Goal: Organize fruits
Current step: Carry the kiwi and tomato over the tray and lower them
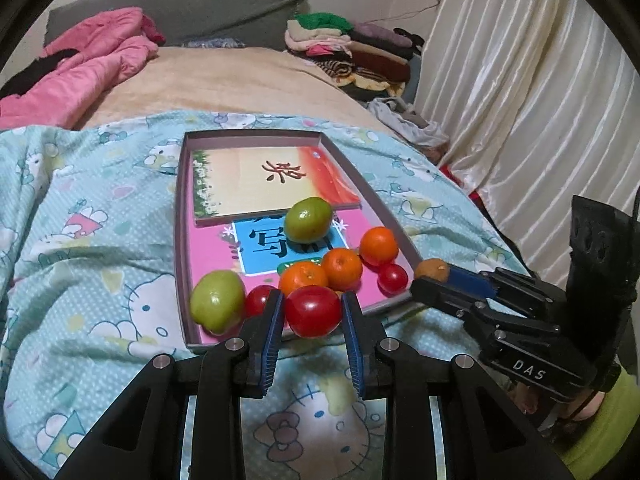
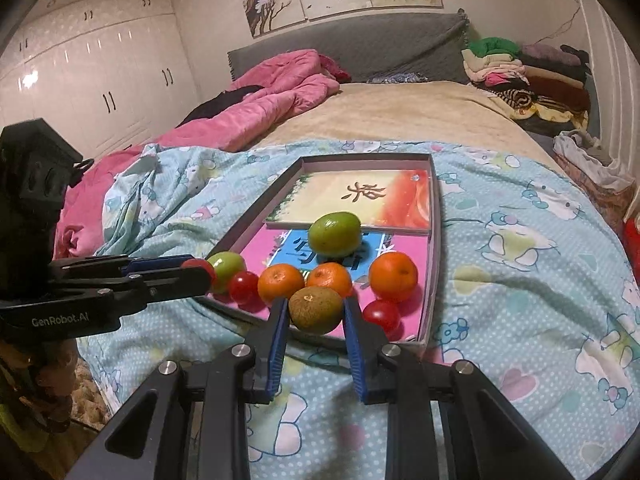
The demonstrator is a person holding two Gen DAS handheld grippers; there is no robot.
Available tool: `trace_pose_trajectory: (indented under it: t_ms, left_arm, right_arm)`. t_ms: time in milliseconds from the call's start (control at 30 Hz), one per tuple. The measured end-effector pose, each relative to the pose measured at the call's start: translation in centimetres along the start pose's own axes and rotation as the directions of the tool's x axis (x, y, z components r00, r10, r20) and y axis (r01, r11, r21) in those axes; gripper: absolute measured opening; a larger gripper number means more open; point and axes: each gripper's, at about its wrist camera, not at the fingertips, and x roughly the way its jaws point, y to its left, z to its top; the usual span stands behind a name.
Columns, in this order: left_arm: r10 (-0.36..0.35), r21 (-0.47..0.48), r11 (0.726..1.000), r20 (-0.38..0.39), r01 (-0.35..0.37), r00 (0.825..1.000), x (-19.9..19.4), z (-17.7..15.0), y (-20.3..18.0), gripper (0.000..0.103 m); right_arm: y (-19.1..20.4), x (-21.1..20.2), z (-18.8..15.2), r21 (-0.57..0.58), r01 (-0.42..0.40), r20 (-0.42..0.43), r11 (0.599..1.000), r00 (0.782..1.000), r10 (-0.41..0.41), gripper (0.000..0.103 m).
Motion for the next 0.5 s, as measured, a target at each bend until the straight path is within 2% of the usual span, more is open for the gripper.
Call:
trace_pose_trajectory:
  t_ms: [333,500]
  left_arm:
    - [0.020,0.002,1.000,-0.001,-0.020,1.000,0.7,0.8,-1.0,0.030]
    - [0.032,0.013,0.999,-0.028,-0.032,0.999,2.0,0.5,-1.4,0.030]
  right_arm:
    - [-2.0,-0.8,0.9,0.048,0.049,0.063,0.998,0.997,-0.052,0.028]
    - [-2.7,-0.9,1.4,0.060,0.082,0.083,0.995,0.993,-0.086,0.028]
